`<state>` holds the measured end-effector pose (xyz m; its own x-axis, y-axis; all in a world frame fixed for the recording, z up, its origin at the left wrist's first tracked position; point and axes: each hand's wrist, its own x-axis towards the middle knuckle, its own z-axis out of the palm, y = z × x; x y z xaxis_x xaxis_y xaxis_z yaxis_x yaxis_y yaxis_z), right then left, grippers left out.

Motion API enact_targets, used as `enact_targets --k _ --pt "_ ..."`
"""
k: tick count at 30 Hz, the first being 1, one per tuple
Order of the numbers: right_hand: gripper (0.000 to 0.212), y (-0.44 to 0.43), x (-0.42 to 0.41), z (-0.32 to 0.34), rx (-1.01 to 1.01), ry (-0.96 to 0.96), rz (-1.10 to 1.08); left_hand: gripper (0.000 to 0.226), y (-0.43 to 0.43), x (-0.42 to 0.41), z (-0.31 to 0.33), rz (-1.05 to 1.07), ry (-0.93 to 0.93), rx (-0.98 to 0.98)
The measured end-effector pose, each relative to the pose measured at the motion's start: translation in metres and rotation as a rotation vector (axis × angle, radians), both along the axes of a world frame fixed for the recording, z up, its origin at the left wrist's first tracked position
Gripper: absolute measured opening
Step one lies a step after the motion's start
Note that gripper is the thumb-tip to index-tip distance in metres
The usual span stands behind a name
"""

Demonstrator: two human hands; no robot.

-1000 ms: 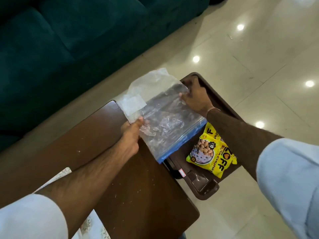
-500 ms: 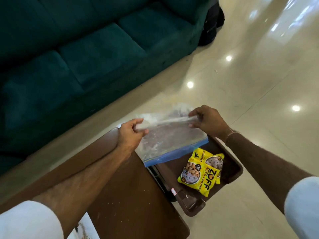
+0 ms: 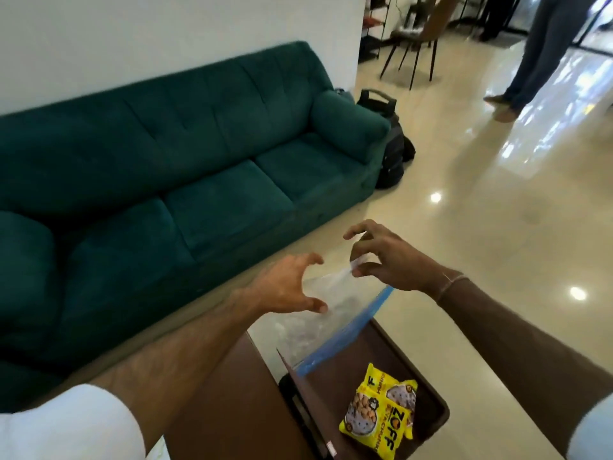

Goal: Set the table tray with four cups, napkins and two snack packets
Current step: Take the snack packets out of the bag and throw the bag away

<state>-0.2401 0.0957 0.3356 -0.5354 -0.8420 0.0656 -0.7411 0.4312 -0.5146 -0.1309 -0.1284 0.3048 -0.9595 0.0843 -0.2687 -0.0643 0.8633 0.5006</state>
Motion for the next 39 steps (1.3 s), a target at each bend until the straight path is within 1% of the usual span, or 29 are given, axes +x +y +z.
enact_targets --k 1,2,4,5,6,8,10,12,14,15,16,17,20,21,22,24,27,32,34,36,39 --pt "0.01 -0.009 0.0 0.017 -0.009 0.038 0.029 0.078 -0.001 -0.004 0.02 -0.006 -0.014 0.017" --pt "0.011 -0.018 0.001 0.034 -0.021 0.068 0.051 0.068 -0.003 -0.006 0.039 0.007 -0.029 0.056" --pt "0.016 -0.039 0.003 0.066 -0.093 0.107 0.024 0.039 -0.013 -0.007 0.075 0.113 -0.003 0.182" --pt "0.026 -0.049 0.003 0.078 -0.164 0.107 -0.032 0.029 -0.018 -0.005 0.089 0.183 0.028 0.266" --pt "0.041 -0.059 0.004 0.092 -0.252 0.087 -0.105 0.023 -0.025 -0.001 0.105 0.25 0.065 0.348" --pt "0.079 -0.08 0.008 0.118 -0.401 -0.043 -0.275 0.022 -0.041 0.01 0.134 0.358 0.142 0.509" --pt "0.11 -0.101 0.014 0.141 -0.482 -0.218 -0.41 0.028 -0.056 0.023 0.162 0.445 0.219 0.692" --pt "0.129 -0.121 0.017 0.162 -0.535 -0.423 -0.486 0.036 -0.069 0.033 0.187 0.533 0.288 0.857" --pt "0.14 -0.143 0.026 0.184 -0.58 -0.717 -0.429 0.039 -0.086 0.046 0.214 0.583 0.378 0.976" --pt "0.14 -0.151 0.031 0.193 -0.567 -0.857 -0.369 0.038 -0.092 0.052 0.225 0.574 0.414 1.034" --pt "0.135 -0.162 0.037 0.204 -0.54 -0.951 -0.292 0.038 -0.1 0.061 0.237 0.561 0.447 1.077" --pt "0.122 -0.172 0.045 0.215 -0.517 -1.003 -0.218 0.04 -0.107 0.071 0.248 0.557 0.472 1.111" --pt "0.066 -0.202 0.072 0.246 -0.55 -1.049 -0.036 0.05 -0.129 0.102 0.278 0.567 0.525 1.167" --pt "0.055 -0.212 0.082 0.257 -0.572 -1.055 0.001 0.052 -0.137 0.114 0.287 0.569 0.545 1.177" --pt "0.05 -0.222 0.092 0.266 -0.589 -1.058 0.023 0.054 -0.145 0.126 0.295 0.573 0.565 1.178" --pt "0.049 -0.244 0.114 0.285 -0.618 -1.06 0.05 0.056 -0.161 0.156 0.314 0.586 0.608 1.175" --pt "0.049 -0.276 0.15 0.308 -0.645 -1.095 0.117 0.052 -0.188 0.205 0.338 0.619 0.635 1.185" --pt "0.058 -0.332 0.224 0.335 -0.59 -1.173 0.318 0.041 -0.233 0.308 0.368 0.766 0.764 1.104" --pt "0.054 -0.359 0.265 0.344 -0.561 -1.189 0.36 0.037 -0.248 0.358 0.378 0.852 0.808 1.055" --pt "0.045 -0.383 0.309 0.351 -0.558 -1.173 0.372 0.034 -0.261 0.405 0.382 0.918 0.847 1.042" --pt "0.035 -0.419 0.384 0.356 -0.528 -1.128 0.456 0.026 -0.281 0.487 0.388 0.964 0.906 1.009"
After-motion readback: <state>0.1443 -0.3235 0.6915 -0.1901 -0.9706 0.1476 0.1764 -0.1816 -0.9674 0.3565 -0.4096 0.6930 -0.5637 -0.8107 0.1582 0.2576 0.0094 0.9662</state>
